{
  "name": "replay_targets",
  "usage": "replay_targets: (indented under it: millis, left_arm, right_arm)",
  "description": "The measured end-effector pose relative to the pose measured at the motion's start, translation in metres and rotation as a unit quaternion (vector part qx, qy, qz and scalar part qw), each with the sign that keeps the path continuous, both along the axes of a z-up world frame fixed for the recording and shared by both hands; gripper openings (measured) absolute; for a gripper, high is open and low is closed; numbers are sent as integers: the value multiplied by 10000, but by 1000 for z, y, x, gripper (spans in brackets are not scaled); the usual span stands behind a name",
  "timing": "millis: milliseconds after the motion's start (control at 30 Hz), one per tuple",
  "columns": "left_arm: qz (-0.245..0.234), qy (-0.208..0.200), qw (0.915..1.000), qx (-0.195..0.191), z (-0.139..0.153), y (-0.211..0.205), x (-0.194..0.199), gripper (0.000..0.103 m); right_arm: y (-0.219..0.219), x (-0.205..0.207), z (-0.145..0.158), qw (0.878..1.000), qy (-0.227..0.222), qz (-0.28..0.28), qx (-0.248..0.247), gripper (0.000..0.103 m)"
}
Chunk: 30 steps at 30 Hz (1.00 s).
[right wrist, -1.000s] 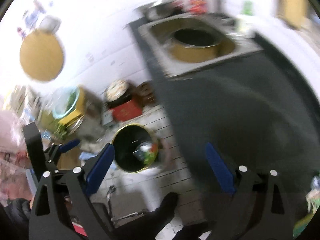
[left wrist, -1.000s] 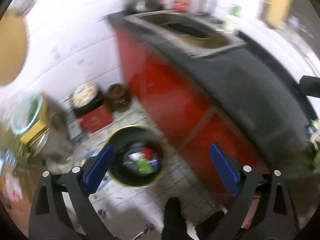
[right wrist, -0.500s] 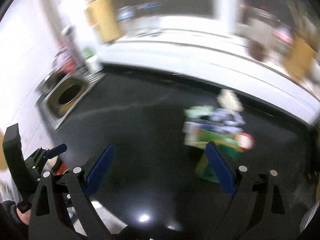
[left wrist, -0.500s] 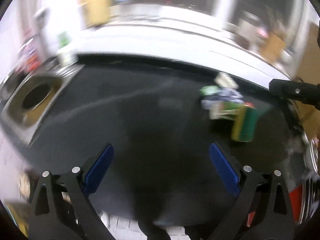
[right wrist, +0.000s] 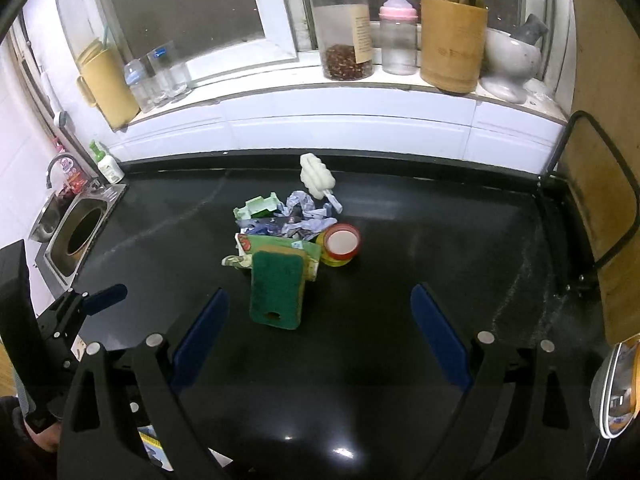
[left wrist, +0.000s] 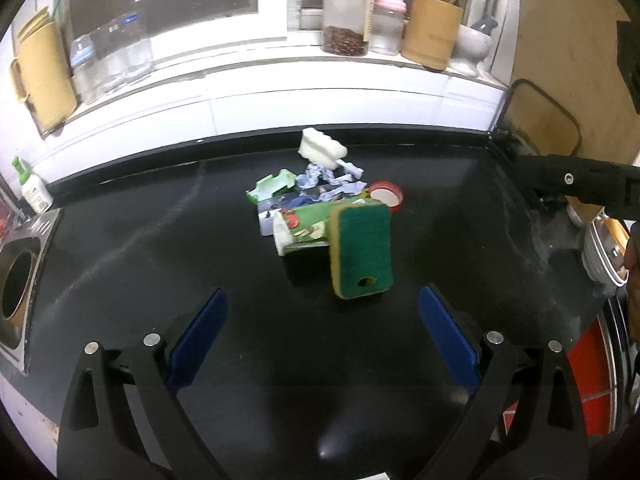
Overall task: Collect trash
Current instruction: 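Return both tools to the countertop above the remaining trash, then grasp the green sponge with the left tool while the right tool grasps the red-rimmed tape roll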
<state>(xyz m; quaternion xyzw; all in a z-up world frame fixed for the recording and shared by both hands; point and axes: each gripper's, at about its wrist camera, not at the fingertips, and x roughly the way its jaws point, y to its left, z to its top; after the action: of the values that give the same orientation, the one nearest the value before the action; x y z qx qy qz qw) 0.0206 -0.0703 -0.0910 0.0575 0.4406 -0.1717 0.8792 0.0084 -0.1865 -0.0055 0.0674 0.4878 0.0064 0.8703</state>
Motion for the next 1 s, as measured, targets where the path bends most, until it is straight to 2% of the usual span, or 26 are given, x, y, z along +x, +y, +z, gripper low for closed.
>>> replay_targets:
  millis: [233,533,767,967,1000]
  left_arm:
    - [-54,125,9999,96,-18,-26,10,93]
    - [-87,198,9992,350,-79,-67,33,93]
    - [140,494,9977,445,-126,-81,57,93]
    - [344,691,9966,271,-147,-81,75,93]
    - [372,714,9965,215,-148,-80,78,90]
  right_arm:
    - [-14,10,-20,9999,87,144,0,89]
    - [-29,57,-90,9972,306,659,-190,89]
    - [-35,108,-150,9912,666,1127,-181,89]
    - [-27,141,-182,9829,902,1582,-261,87]
    - [-26,144,-185,9820,928,1624,-249,86]
